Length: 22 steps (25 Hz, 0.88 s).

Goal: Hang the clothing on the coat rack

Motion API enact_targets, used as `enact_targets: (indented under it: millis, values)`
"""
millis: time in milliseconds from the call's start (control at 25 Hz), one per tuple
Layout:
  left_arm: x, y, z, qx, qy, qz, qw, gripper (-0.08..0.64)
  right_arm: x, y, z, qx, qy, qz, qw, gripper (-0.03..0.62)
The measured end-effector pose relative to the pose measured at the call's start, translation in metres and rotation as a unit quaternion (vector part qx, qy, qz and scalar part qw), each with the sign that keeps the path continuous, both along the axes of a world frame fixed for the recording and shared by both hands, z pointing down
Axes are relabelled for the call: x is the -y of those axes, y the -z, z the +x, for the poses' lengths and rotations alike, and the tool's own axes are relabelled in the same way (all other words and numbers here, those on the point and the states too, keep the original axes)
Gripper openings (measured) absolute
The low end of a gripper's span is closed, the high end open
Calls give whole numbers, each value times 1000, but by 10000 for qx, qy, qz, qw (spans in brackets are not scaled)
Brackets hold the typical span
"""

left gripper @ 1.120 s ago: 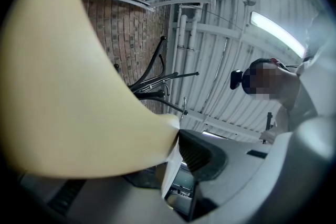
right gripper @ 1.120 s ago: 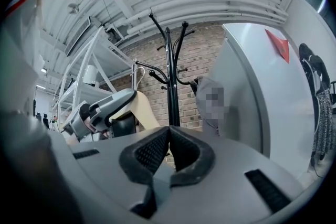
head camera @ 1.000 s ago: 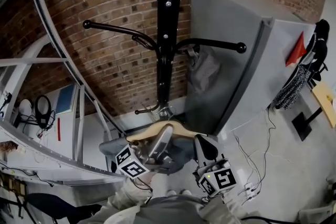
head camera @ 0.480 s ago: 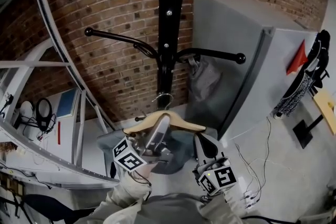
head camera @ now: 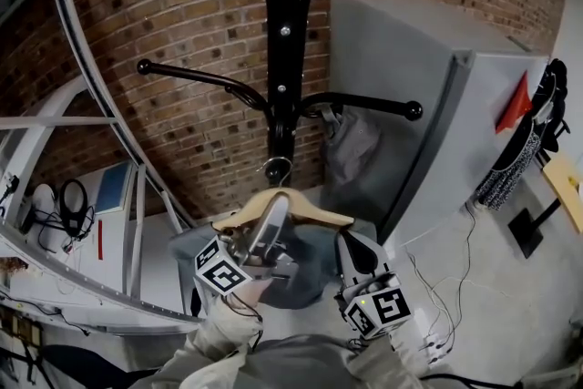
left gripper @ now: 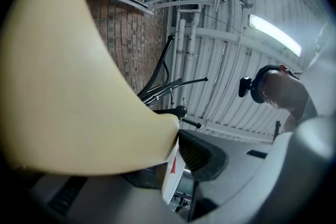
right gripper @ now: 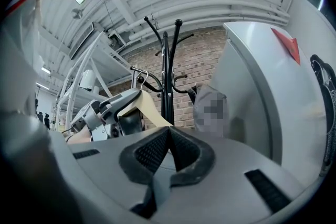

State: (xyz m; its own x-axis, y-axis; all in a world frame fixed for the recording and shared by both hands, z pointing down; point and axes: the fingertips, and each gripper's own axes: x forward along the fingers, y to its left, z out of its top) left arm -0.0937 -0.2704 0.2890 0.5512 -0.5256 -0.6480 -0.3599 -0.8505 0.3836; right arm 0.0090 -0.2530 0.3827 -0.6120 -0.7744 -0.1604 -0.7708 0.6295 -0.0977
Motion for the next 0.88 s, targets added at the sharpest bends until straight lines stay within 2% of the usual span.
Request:
enact_targets:
  millis: [880]
  values:
    - [38, -30, -13, -118, 123, -407, 9990, 106, 7, -9, 2, -126, -87, -177, 9997, 25]
